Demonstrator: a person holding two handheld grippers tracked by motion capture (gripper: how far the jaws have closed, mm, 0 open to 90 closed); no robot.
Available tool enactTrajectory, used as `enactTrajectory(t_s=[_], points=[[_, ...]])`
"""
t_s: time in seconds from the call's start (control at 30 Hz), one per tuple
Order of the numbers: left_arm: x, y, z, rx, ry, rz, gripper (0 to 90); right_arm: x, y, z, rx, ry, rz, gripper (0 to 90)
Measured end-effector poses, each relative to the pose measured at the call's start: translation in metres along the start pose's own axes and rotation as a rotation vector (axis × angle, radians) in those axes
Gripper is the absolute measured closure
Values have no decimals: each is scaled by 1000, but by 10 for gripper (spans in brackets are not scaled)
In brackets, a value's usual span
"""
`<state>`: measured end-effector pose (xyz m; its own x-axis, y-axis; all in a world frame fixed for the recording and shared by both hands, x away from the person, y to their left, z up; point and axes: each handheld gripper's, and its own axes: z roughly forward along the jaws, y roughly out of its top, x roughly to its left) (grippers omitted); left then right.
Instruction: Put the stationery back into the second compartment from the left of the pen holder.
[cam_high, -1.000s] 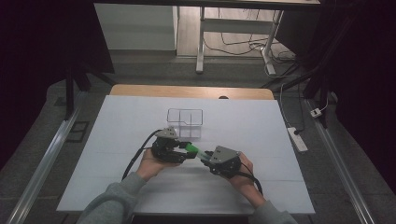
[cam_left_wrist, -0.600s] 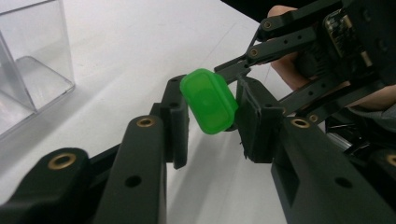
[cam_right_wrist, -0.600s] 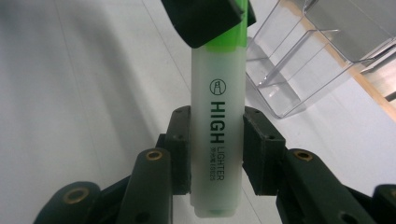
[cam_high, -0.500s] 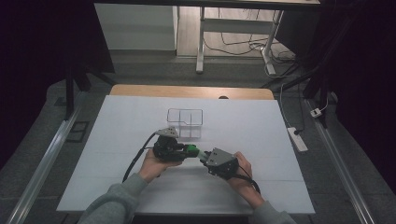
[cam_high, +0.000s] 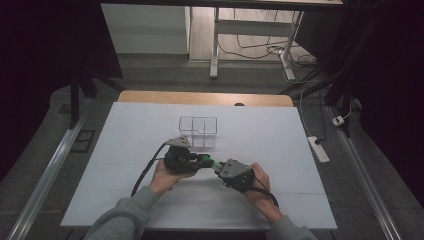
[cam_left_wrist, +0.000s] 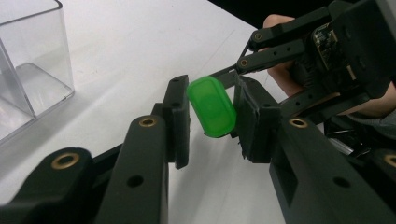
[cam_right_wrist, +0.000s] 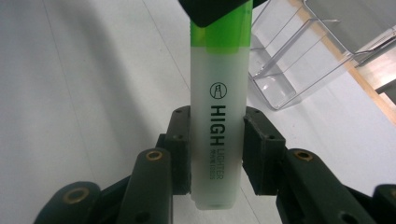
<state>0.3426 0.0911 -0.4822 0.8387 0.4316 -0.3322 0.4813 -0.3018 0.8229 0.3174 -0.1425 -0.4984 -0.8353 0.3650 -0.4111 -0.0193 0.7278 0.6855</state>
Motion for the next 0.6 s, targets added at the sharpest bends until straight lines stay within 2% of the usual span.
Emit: enactTrajectory(t_s=[0.13,0.27,0.37,0.43,0.57,0.6], points=[[1,-1,0,-11,-17,-12,686,0,0,0,-1,-2,-3,651],[5,-2,0,-10,-49,-43,702,1,0,0,0,-3,-5,649],[5,-2,0,1,-50,-45,706,1,0,0,12,3,-5,646],[4,-2,0,2,-46,-38,710,0,-1,1,-1,12,10,636],[4,-1,-3,4,-32,-26,742,-7,-3,-4,-39,28,77,586],[5,-1,-6,-5,-12,-22,743,-8,-4,-5,-52,30,90,565]])
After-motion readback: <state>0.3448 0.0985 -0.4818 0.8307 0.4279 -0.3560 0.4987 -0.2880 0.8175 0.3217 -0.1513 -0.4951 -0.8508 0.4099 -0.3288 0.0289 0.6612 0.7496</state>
